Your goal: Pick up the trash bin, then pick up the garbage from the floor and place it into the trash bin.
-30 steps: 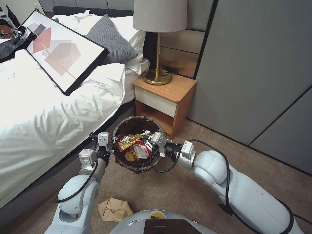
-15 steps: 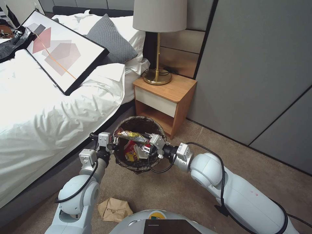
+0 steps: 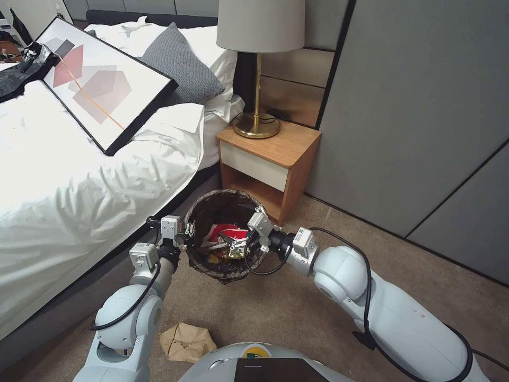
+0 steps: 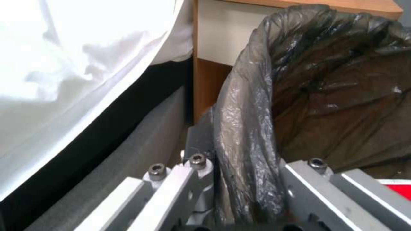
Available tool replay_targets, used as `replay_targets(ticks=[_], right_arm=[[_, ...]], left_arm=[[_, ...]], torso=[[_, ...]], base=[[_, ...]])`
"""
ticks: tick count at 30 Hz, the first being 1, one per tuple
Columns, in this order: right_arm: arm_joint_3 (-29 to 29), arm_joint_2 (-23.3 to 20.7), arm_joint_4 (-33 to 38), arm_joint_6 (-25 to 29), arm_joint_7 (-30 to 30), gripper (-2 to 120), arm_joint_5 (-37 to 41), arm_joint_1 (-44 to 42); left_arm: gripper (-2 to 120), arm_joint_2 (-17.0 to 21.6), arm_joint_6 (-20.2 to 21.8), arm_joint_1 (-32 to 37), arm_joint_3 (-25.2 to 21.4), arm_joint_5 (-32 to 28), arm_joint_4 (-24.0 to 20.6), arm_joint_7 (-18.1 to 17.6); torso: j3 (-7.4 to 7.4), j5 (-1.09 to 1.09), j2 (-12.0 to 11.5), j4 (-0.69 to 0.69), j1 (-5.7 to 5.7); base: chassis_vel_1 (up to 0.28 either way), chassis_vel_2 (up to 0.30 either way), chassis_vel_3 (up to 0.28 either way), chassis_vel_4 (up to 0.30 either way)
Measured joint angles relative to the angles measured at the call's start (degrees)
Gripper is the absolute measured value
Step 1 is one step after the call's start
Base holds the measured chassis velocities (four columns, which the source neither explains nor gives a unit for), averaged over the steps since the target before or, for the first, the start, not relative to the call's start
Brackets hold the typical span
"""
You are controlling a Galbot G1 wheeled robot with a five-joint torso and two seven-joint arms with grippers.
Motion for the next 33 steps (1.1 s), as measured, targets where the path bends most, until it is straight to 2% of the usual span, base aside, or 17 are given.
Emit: replay_targets(ticks=[4, 6, 9, 10, 13, 15, 17, 19, 20, 23, 25, 26, 28, 33], right_arm=[[2.0, 0.0, 1.0, 0.1, 0.0, 100, 0.2, -1.3], [6.1, 0.2, 2.1, 0.7, 0.0, 100, 0.2, -4.4], [9.0, 0.6, 2.7, 1.2, 0.0, 100, -0.2, -6.8], [11.4, 1.2, 3.0, 2.0, 0.0, 100, -1.4, -9.0], [13.5, 2.0, 3.0, 3.4, 0.3, 100, -3.6, -11.1], [17.4, 4.6, 2.9, 5.9, 1.7, 100, -7.1, -16.2], [17.8, 4.9, 2.9, 6.1, 1.8, 100, -7.3, -16.6], [20.7, 7.5, 2.5, 8.3, 2.4, 100, -9.7, -19.8], [20.7, 7.5, 2.5, 8.3, 2.4, 100, -9.7, -19.8], [28.3, 16.4, 0.4, 14.6, 2.2, 100, -15.8, -26.1], [29.2, 17.8, 0.0, 15.5, 2.1, 100, -16.5, -27.0], [31.7, 20.6, -0.6, 17.4, 2.1, 100, -17.7, -29.2], [34.2, 23.3, -1.0, 19.3, 2.0, 100, -18.3, -31.8], [37.8, 27.5, -1.1, 23.2, 2.1, 100, -18.9, -36.9]], left_arm=[[7, 0.0, 0.4, 0.1, -0.1, 0.0, 0.0, -0.1], [7, 0.0, 0.5, 0.2, -0.2, 0.0, -0.1, -0.1], [7, 0.1, 0.5, 0.3, -0.4, 0.0, -0.2, -0.1], [7, 0.1, 0.5, 0.4, -0.5, -0.1, -0.2, -0.1], [7, 0.2, 0.5, 0.5, -0.7, -0.2, -0.2, -0.1], [7, 0.2, 0.4, 0.6, -0.7, -0.2, -0.2, 0.0], [7, 0.2, 0.4, 0.6, -0.7, -0.3, -0.2, 0.0], [7, 0.2, 0.4, 0.7, -0.9, -0.4, -0.3, 0.0], [7, 0.2, 0.4, 0.7, -0.9, -0.4, -0.3, 0.0], [7, 0.5, 0.1, 0.8, -1.5, -1.1, -0.3, 0.0], [7, 0.5, 0.1, 0.8, -1.5, -1.2, -0.2, 0.1], [7, 0.5, -0.1, 0.9, -1.4, -1.4, -0.1, 0.2], [7, 0.5, -0.4, 1.2, -1.5, -1.4, 0.0, 0.5], [7, 0.6, -0.8, 1.8, -2.2, -1.3, 0.0, 1.1]], torso=[[0.0, 0.0, 0.0, 0.0, 0.0], [0.0, 0.0, 0.0, 0.0, 0.0], [0.0, 0.0, 0.0, 0.0, 0.0], [0.0, 0.0, 0.0, -0.01, 0.0], [0.0, 0.0, 0.0, 0.0, 0.0], [0.0, 0.0, 0.0, -0.01, 0.0], [0.0, 0.0, 0.0, -0.01, 0.0], [0.0, -0.01, 0.0, -0.01, 0.0], [0.0, -0.01, 0.0, -0.01, 0.0], [0.0, 0.0, 0.0, -0.01, 0.0], [0.0, 0.01, 0.0, 0.0, 0.0], [0.0, -0.01, 0.0, 0.0, 0.0], [0.0, -0.01, 0.0, -0.01, 0.0], [0.0, -0.01, 0.0, 0.01, 0.0]], base=[[0.0, 0.0, 0.0, 0.0], [0.0, 0.0, 0.0, 0.0], [0.0, 0.0, 0.0, 0.0], [0.0, 0.0, 0.0, 0.0], [0.0, 0.0, 0.0, 0.0], [0.0, 0.0, 0.0, 0.0], [0.0, 0.0, 0.0, 0.0], [0.0, 0.0, 0.0, 0.0], [0.0, 0.0, 0.0, 0.0], [0.0, 0.0, 0.0, 0.0], [0.0, 0.0, 0.0, 0.0], [0.0, 0.0, 0.0, 0.0], [0.0, 0.0, 0.0, 0.0], [0.0, 0.0, 0.0, 0.0]])
